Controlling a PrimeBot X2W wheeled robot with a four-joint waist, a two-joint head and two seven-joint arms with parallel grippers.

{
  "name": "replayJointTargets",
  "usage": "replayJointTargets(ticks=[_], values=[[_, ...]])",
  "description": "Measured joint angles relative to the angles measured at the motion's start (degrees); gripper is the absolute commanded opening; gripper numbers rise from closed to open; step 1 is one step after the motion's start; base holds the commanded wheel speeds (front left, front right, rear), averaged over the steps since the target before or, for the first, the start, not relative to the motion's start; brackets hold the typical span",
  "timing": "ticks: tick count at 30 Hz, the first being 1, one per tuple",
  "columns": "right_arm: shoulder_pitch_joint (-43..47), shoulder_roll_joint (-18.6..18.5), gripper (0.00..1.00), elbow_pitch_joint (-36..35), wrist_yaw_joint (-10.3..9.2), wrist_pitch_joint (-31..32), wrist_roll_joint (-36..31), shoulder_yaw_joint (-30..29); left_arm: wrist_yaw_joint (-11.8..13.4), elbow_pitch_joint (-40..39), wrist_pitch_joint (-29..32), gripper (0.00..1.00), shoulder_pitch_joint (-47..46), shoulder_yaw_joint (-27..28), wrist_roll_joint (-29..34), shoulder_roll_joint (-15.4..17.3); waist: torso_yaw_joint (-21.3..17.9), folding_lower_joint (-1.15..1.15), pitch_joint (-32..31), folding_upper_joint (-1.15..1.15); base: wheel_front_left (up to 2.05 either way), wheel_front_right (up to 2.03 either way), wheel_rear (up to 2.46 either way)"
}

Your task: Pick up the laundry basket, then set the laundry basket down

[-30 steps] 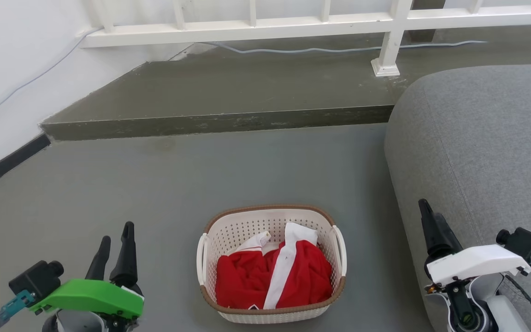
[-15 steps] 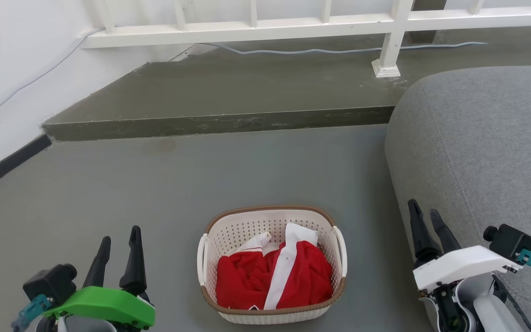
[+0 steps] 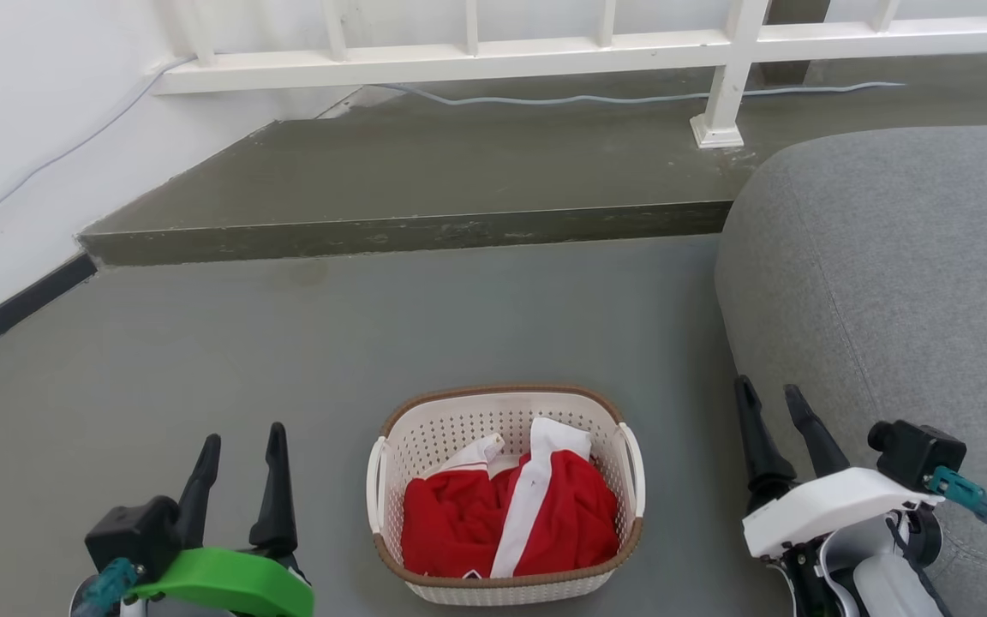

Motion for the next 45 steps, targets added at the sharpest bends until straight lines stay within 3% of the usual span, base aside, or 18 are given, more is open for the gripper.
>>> replayJointTargets(ticks=[28,45], values=[[1.1,-0.3,1.00,-2.9,-2.32,-5.2,-19.2,4.9,2.5,-3.9,-5.2,1.00,2.6,-4.6,19.2,0.4,0.1,0.00,0.0,0.00,0.00,0.00,0.00],[1.1,-0.2,1.00,-2.9,-2.37,-5.2,-19.7,4.2,2.5,-2.3,-5.2,1.00,3.0,-4.4,18.8,0.4,0.0,0.00,0.1,0.00,0.00,0.00,0.00]])
